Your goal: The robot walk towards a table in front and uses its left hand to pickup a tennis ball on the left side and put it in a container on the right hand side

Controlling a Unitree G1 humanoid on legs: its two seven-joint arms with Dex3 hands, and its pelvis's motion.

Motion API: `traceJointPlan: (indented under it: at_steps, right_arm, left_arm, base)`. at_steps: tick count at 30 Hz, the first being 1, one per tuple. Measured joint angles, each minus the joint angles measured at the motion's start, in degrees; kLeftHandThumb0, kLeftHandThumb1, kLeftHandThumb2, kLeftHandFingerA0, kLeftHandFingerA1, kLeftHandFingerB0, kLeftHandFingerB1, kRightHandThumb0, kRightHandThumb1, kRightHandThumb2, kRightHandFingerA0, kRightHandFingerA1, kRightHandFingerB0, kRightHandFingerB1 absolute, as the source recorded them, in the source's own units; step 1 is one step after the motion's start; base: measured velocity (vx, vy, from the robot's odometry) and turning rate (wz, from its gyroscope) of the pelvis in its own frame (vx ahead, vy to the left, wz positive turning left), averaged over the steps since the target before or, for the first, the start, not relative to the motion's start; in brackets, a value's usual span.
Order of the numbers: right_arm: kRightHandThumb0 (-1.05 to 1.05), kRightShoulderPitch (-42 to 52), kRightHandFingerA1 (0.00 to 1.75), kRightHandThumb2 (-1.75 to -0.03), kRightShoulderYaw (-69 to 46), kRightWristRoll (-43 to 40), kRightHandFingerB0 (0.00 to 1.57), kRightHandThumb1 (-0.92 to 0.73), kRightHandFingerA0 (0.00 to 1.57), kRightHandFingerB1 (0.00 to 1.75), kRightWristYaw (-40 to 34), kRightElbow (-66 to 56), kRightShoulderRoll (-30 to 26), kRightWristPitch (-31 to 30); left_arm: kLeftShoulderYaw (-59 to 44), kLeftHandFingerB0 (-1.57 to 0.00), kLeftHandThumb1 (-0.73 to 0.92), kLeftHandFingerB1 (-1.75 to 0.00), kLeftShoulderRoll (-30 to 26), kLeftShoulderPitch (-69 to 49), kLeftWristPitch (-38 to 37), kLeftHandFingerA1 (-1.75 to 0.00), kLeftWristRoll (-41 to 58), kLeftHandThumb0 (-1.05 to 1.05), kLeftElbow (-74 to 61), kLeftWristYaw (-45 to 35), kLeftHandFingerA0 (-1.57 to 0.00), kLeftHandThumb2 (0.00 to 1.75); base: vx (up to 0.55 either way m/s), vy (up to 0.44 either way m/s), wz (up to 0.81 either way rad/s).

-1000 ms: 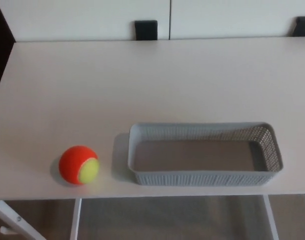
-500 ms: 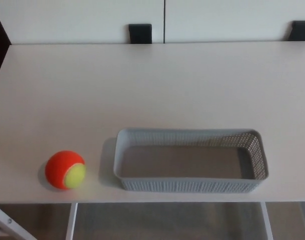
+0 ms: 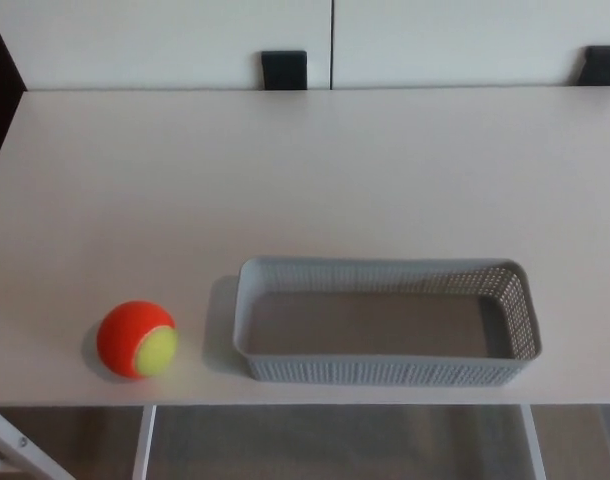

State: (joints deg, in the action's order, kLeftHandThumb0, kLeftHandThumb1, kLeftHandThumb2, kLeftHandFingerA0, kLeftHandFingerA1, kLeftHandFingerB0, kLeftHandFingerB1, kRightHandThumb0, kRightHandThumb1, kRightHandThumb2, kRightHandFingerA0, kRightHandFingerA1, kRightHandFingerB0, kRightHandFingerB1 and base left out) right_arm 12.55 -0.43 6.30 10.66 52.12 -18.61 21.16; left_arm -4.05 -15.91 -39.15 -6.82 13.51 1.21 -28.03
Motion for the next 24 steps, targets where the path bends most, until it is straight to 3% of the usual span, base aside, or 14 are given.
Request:
traceJointPlan:
  at_steps: [3, 13, 14, 15, 21, 24]
  right_arm:
    - [-0.42, -0.19, 0.57, -0.77, 0.00, 0.02, 0.50, -0.51, 0.65, 0.52, 0.01, 0.00, 0.04, -0.01]
    - [-0.42, -1.06, 0.56, -0.77, -0.15, 0.02, 0.51, -0.52, 0.66, 0.52, 0.09, -0.01, 0.17, -0.03]
    - [-0.42, -1.08, 0.57, -0.77, -0.15, 0.02, 0.52, -0.52, 0.67, 0.52, 0.09, -0.01, 0.17, -0.04]
    - [-0.42, -1.14, 0.57, -0.77, -0.15, 0.02, 0.52, -0.52, 0.68, 0.52, 0.09, -0.01, 0.17, -0.04]
    - [-0.42, -1.66, 0.58, -0.77, -0.20, 0.02, 0.50, -0.52, 0.69, 0.51, 0.09, -0.06, 0.16, -0.31]
    - [-0.42, -2.34, 0.59, -0.78, -0.46, -0.07, 0.50, -0.52, 0.70, 0.52, 0.32, -0.05, 0.08, -0.64]
  left_arm:
    - [0.03, -0.15, 0.63, -0.27, -0.66, -2.87, -0.18, -0.36, 1.49, -0.43, -6.69, -1.51, -0.30, 0.59]
    - [-4.77, -0.26, 0.60, -0.32, -2.72, -8.90, -1.51, -0.39, 8.60, -0.27, -31.01, -4.72, -0.28, 0.57]
    - [-5.36, -0.23, 0.56, -0.38, -2.76, -8.90, -1.66, -0.43, 9.12, -0.32, -32.48, -4.70, -0.26, 0.67]
    - [-6.47, -0.15, 0.40, -0.49, -2.82, -8.76, -1.89, -0.53, 9.95, -0.21, -34.87, -4.59, -0.20, 0.88]
    - [-13.84, -0.14, 0.39, -0.49, -3.91, -3.36, -3.39, -0.54, 14.42, -0.18, -47.07, -2.64, -0.22, 0.87]
    - [-19.35, -0.14, 0.41, -0.49, -4.57, 4.68, -4.21, -0.53, 16.95, -0.17, -53.50, 0.17, -0.21, 0.88]
  base:
    - [0.00, 0.000, 0.00]
    - [0.00, 0.000, 0.00]
    - [0.00, 0.000, 0.00]
    - [0.00, 0.000, 0.00]
    - [0.00, 0.000, 0.00]
    - [0.00, 0.000, 0.00]
